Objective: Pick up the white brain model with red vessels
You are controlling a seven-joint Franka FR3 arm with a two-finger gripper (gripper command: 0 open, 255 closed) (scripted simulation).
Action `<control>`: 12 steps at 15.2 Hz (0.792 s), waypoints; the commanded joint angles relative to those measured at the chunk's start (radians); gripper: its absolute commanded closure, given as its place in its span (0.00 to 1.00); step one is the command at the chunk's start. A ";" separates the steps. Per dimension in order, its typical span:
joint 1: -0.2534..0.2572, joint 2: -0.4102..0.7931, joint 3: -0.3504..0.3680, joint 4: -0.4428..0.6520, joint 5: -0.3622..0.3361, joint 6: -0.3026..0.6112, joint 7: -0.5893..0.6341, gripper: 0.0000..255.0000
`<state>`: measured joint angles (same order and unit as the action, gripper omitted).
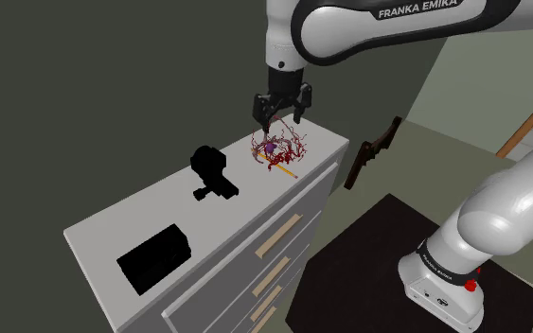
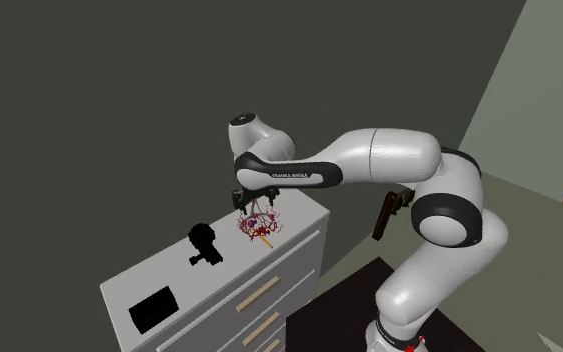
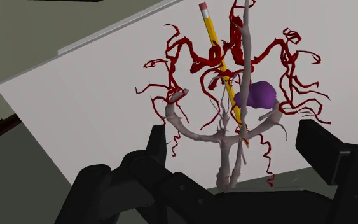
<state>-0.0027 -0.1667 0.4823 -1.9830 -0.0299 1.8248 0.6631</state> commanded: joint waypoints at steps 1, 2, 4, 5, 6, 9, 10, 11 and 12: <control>0.000 -0.001 0.000 -0.011 0.000 0.011 0.001 0.00; 0.001 -0.002 0.001 -0.014 0.001 0.013 0.001 1.00; 0.001 -0.003 0.001 -0.015 0.001 0.013 0.002 1.00; 0.001 -0.003 0.001 -0.015 0.001 0.013 0.002 1.00; 0.001 -0.003 0.001 -0.015 0.001 0.013 0.002 1.00; 0.001 -0.003 0.001 -0.015 0.001 0.013 0.002 1.00; 0.001 -0.003 0.001 -0.015 0.001 0.013 0.002 1.00; 0.000 -0.001 0.000 -0.011 0.000 0.011 0.001 1.00; 0.000 -0.002 0.000 0.001 0.001 -0.002 -0.001 1.00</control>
<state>-0.0023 -0.1684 0.4825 -1.9887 -0.0290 1.8299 0.6636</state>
